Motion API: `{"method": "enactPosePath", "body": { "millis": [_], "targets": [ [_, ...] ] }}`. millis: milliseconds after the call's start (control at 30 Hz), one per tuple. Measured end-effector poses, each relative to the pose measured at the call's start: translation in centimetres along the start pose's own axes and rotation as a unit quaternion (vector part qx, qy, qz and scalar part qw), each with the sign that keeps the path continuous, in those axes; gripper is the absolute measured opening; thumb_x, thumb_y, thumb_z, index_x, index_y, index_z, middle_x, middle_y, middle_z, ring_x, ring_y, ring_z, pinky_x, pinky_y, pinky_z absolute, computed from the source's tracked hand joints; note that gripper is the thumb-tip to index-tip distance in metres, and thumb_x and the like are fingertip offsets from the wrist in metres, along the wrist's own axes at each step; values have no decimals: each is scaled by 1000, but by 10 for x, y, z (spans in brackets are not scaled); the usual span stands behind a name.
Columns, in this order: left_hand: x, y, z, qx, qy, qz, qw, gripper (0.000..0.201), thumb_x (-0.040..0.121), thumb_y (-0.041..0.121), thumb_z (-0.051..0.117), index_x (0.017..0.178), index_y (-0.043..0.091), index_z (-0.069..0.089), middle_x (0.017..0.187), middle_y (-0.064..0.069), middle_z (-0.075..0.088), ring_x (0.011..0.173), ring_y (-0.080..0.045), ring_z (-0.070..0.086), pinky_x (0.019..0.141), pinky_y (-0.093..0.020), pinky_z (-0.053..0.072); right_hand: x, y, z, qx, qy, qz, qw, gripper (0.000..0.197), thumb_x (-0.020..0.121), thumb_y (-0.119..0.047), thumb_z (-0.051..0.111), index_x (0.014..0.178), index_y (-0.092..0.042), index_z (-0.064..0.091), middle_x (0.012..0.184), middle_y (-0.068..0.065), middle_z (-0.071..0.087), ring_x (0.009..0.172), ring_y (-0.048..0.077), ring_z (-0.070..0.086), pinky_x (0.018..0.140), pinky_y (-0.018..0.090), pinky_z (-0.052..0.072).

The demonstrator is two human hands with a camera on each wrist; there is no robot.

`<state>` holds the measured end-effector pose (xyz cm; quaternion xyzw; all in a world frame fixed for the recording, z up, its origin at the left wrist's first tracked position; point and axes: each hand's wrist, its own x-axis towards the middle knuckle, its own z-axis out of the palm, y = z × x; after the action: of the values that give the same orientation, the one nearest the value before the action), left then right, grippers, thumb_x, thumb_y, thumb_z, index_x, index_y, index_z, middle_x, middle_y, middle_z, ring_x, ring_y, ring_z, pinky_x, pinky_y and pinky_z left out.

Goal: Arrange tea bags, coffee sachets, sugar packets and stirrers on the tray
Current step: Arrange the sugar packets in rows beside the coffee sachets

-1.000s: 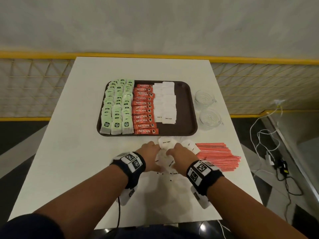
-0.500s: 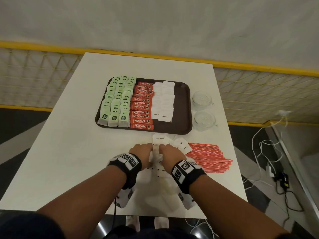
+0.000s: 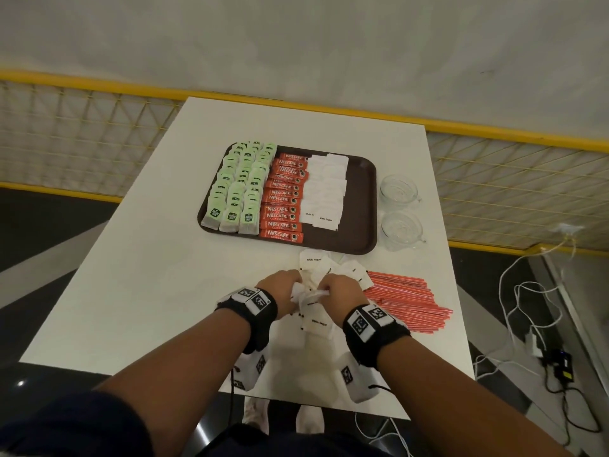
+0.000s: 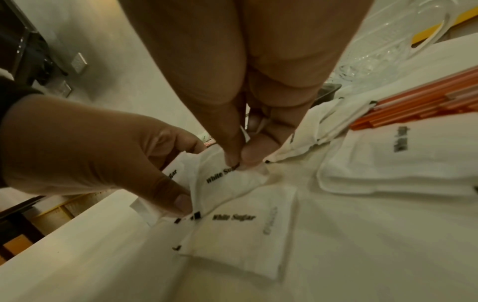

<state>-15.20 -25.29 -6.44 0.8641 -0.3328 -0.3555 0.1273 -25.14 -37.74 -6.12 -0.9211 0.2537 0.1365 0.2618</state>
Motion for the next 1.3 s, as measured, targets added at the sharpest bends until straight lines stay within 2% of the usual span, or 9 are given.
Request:
{"method": "enactPosePath", "body": {
  "millis": [167, 300, 400, 500, 633, 833, 1000, 1133, 1300],
  "targets": [
    [-1, 3, 1, 4, 3, -1, 1000, 27, 80, 17, 73, 104, 12, 61, 112, -10, 55, 93, -28, 62, 80, -37, 55, -4, 5, -4, 34, -10, 15, 999, 8, 90, -15, 53, 92, -17, 60, 87, -1, 60, 85, 18, 57, 70, 26, 42],
    [-4, 0, 6, 9, 0, -14, 1000, 40, 82, 17, 70, 117, 16, 52, 116, -4, 61, 102, -25, 59, 85, -35, 49, -11, 13, -11, 112, -23, 34, 993, 6, 93, -15, 50, 95, -20, 53, 89, 2, 65, 79, 18, 66, 65, 30, 53],
    [-7, 0, 5, -9, 4, -26, 1000, 42, 82, 18, 71, 119, 18, 51, 116, -4, 61, 100, -24, 57, 82, -32, 46, -15, 18, -18, 151, -19, 38, 988, 4, 95, -17, 50, 97, -19, 52, 86, 4, 68, 67, 11, 66, 53, 25, 49],
    [-12, 4, -1, -11, 8, -32, 999, 37, 84, 26, 71, 115, 15, 56, 115, -5, 63, 99, -23, 58, 81, -31, 47, -17, 24, -25, 184, 5, 31, 983, 5, 93, -15, 56, 96, -18, 55, 85, 4, 70, 71, 14, 68, 66, 30, 57],
    [-15, 1, -11, -41, 36, -47, 997, 38, 85, 35, 72, 112, 14, 58, 111, -5, 63, 98, -23, 58, 82, -32, 46, -15, 27, -34, 246, 26, 35, 968, 9, 93, -16, 60, 101, -15, 56, 90, 7, 69, 65, 8, 64, 55, 19, 49],
    [-12, -1, -39, -136, 85, -49, 986, 50, 83, 36, 74, 123, 13, 55, 113, 1, 59, 105, -20, 56, 90, -29, 42, 3, 31, -40, 282, 50, 42, 957, 17, 89, -22, 67, 103, -15, 60, 87, 6, 68, 70, 16, 67, 75, 39, 57],
    [3, -10, -62, -278, 89, -36, 956, 55, 74, 40, 80, 121, 23, 55, 111, 0, 66, 101, -22, 65, 89, -44, 56, 27, 23, -50, 322, 77, 51, 942, 15, 90, -21, 67, 100, -11, 61, 86, 10, 67, 65, 14, 63, 66, 35, 55],
    [15, -15, -83, -414, 70, -45, 906, 56, 74, 28, 82, 122, 22, 53, 115, -8, 66, 101, -31, 69, 80, -51, 59, 55, 16, -57, 323, 81, 62, 941, 19, 91, -19, 66, 107, -10, 60, 89, 9, 67, 65, 11, 63, 50, 15, 47],
    [31, -24, -103, -506, 41, -38, 861, 47, 86, 13, 73, 128, 17, 51, 116, -9, 68, 94, -28, 73, 77, -43, 61, 88, 8, -57, 302, 83, 92, 945, 21, 91, -21, 66, 108, -12, 58, 97, 10, 67, 65, 10, 62, 58, 19, 48]
  ]
}}
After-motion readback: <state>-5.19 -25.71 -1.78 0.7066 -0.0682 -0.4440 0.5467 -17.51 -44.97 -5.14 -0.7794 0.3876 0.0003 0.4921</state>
